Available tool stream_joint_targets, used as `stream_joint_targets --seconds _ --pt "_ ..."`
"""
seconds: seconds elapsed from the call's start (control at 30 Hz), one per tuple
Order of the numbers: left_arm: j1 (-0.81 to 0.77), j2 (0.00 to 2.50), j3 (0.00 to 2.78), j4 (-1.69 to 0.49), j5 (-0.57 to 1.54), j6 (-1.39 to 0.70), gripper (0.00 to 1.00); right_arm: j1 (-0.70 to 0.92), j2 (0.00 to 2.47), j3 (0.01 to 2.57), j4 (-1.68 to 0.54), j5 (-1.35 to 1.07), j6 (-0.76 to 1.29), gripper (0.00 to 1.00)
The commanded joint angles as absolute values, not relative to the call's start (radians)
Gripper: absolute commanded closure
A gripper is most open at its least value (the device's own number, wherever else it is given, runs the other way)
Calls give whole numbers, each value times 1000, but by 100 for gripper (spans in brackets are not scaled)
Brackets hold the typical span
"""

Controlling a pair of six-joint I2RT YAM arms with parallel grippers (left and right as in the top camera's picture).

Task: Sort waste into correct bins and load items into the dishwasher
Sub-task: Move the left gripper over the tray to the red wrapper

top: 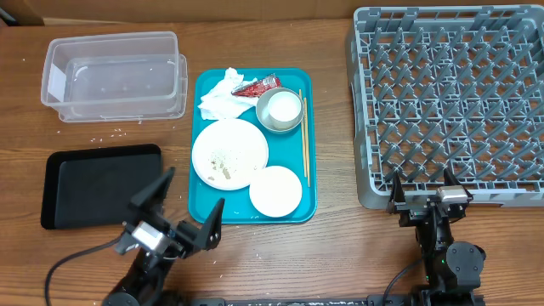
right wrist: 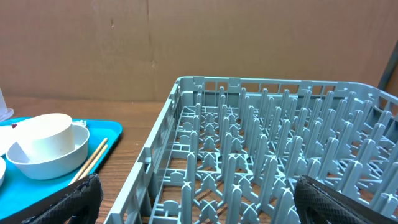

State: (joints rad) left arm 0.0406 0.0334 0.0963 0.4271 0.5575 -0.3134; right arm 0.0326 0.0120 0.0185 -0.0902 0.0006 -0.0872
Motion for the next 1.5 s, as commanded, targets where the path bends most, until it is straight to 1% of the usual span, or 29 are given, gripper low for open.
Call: stream_joint_targets --seconds 0.0,0.13,0.2,0.27,0.37,0.4,0.5,0.57,0.6,0.63,0.7,0.8,0.9,1.03,1.1,1.13,1.23,1.27,1.37,1.47 --pt "40 150 286 361 513 -72 0 28 4 8 -84 6 -94 0" --pt "40 371 519 288 516 109 0 28 4 8 -84 6 -94 0" --pt "40 505 672 217 530 124 0 28 4 8 -84 6 -94 0" --pt "39 634 834 120 595 124 0 29 4 8 -84 6 -94 0" --pt "39 849 1144 -147 733 123 0 28 4 8 -84 6 -94 0" --pt "39 937 1283 -301 781 123 0 28 4 8 -84 6 -94 0" --pt "39 1102 1555 -597 891 123 0 28 4 8 -84 6 -94 0" --pt "40 1188 1687 -706 974 96 0 28 4 8 -84 6 -94 0" --pt "39 1216 1726 -720 1023 76 0 28 4 8 -84 6 -94 0" --pt "37 1253 1770 -707 1134 68 0 29 4 8 -84 6 -94 0" --pt "33 1304 1816 -652 1257 59 0 28 4 8 -84 6 -94 0" --pt "23 1379 1875 -638 1213 -50 0 28 4 8 -84 6 -94 0" --pt "-9 1499 1937 -649 1206 -83 0 28 4 8 -84 6 -94 0" --pt "-27 1631 1998 -733 1095 -42 0 28 4 8 -84 6 -94 0" --pt "-27 1687 2030 -805 978 6 0 28 4 8 -84 6 -94 0" --pt "-26 1708 2043 -841 898 29 0 28 4 8 -84 6 -94 0" --pt "-28 1737 2078 -945 453 176 0 28 4 8 -84 6 -94 0" --pt "-33 1737 2083 -960 355 223 0 28 4 8 -84 6 -94 0" --pt "-56 1739 2104 -1024 139 322 0 28 4 8 -84 6 -94 0" --pt "-93 1747 2119 -1122 -69 326 0 28 4 8 -84 6 -94 0"
